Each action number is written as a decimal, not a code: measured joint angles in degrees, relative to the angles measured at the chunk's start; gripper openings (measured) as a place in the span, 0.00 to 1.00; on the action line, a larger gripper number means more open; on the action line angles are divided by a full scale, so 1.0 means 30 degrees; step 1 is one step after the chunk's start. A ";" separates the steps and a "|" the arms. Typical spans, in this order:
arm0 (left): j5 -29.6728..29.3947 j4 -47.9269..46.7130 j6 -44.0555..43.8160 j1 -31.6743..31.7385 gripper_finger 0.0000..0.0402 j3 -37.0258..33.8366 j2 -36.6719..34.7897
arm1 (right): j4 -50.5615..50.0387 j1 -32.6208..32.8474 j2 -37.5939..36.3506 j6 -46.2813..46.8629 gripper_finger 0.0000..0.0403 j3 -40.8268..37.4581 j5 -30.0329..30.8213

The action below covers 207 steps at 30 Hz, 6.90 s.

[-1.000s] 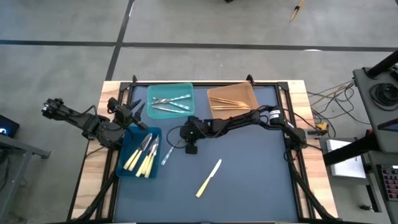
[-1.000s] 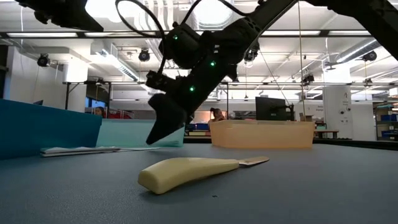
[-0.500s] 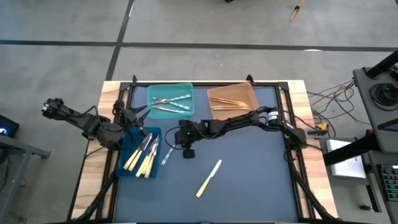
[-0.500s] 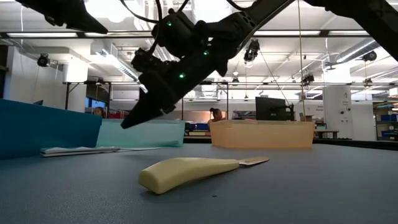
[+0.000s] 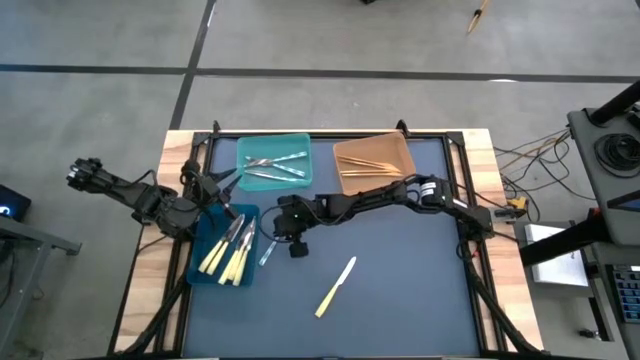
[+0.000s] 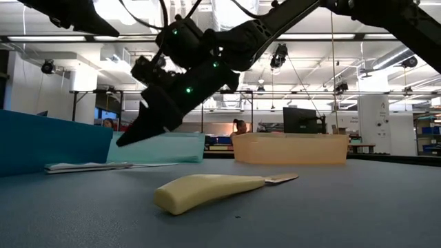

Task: Sort silverware by color (type)
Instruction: Put the white knife into the light blue bin

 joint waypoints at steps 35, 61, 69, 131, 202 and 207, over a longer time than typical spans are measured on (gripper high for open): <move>-0.0044 0.0011 0.0013 0.0002 0.19 0.0000 -0.0008 | 0.1363 0.0176 -0.0043 -0.0159 0.11 -0.0146 0.2175; -0.0036 0.0011 0.0048 0.0005 0.19 0.0000 -0.0008 | 0.1099 0.0528 -0.0051 -0.2930 0.32 -0.0363 0.0364; -0.0036 0.0018 0.0044 0.0004 0.19 0.0000 -0.0008 | 0.1076 -0.0239 -0.0051 -0.0194 0.39 -0.0407 -0.1468; 0.2414 0.1450 0.0611 0.0007 0.19 0.0007 0.0647 | -0.5481 -0.1251 -0.3694 -0.3710 0.05 -0.0181 0.2521; 0.6623 0.8171 0.0991 0.3883 0.41 0.0007 1.2611 | -0.7100 -0.0080 -0.5661 -0.2403 0.05 -0.0152 0.8705; 0.6627 0.8171 0.0998 0.3876 0.40 0.0007 1.2611 | -0.6815 -0.0080 -0.5661 -0.2388 0.05 -0.0152 0.8670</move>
